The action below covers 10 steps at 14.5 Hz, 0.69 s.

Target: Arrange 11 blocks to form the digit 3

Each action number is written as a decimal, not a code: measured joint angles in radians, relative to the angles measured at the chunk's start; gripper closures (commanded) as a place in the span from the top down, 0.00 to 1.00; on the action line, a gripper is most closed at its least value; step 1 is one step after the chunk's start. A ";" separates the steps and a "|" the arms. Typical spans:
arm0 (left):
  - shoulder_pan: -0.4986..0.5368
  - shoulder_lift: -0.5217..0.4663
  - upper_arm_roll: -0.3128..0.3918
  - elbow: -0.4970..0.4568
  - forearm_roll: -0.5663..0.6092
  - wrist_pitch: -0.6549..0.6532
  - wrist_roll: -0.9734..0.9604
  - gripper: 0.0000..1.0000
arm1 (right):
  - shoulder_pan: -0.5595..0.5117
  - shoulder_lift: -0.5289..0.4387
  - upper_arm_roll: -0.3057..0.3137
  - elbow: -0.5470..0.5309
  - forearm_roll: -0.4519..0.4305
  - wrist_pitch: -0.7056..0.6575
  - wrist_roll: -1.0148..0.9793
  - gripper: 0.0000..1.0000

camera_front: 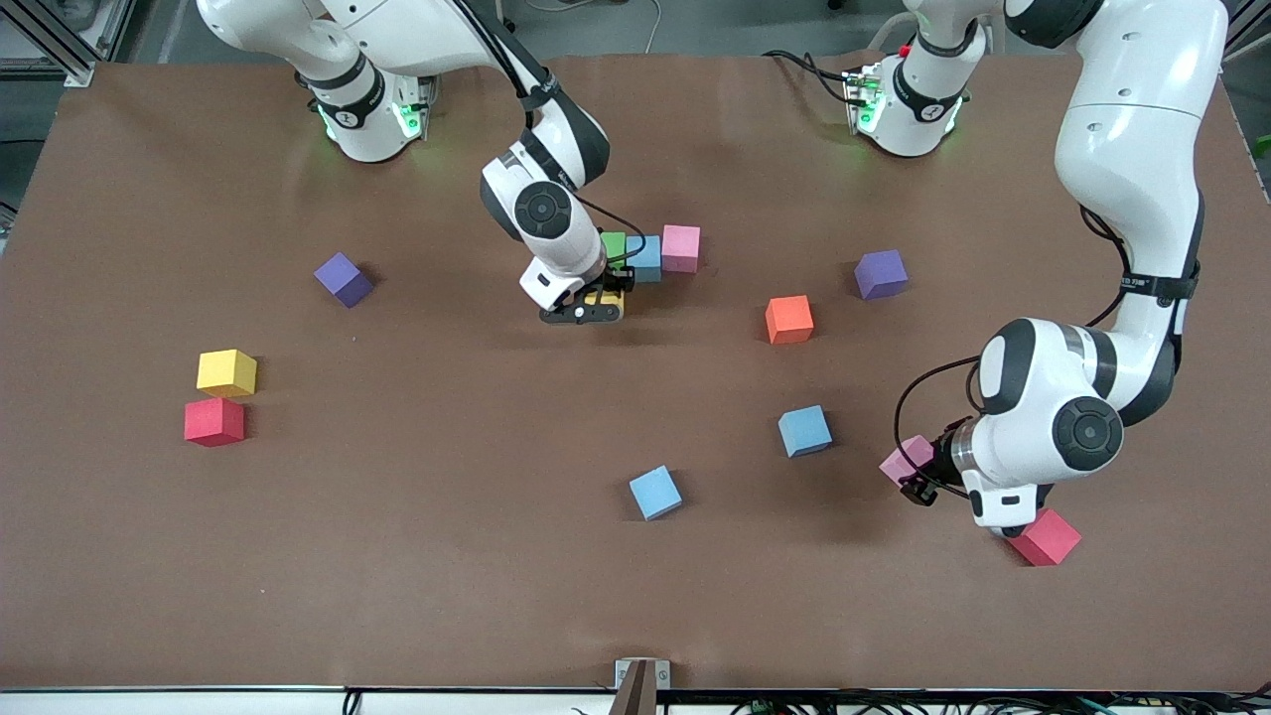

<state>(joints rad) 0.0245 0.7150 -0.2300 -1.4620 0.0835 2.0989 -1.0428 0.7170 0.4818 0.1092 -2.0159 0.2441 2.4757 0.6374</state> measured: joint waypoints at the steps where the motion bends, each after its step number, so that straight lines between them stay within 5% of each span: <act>1: 0.000 0.000 0.000 0.000 0.000 0.000 0.000 0.30 | 0.000 0.000 0.000 0.000 0.000 0.000 0.000 0.30; 10: 0.000 0.000 0.000 0.000 0.000 0.000 0.000 0.30 | 0.001 0.000 0.000 0.000 -0.009 -0.001 0.000 0.30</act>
<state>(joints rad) 0.0245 0.7150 -0.2300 -1.4620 0.0835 2.0989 -1.0428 0.7180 0.4818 0.1092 -2.0161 0.2349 2.4742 0.6373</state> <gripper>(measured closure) 0.700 0.471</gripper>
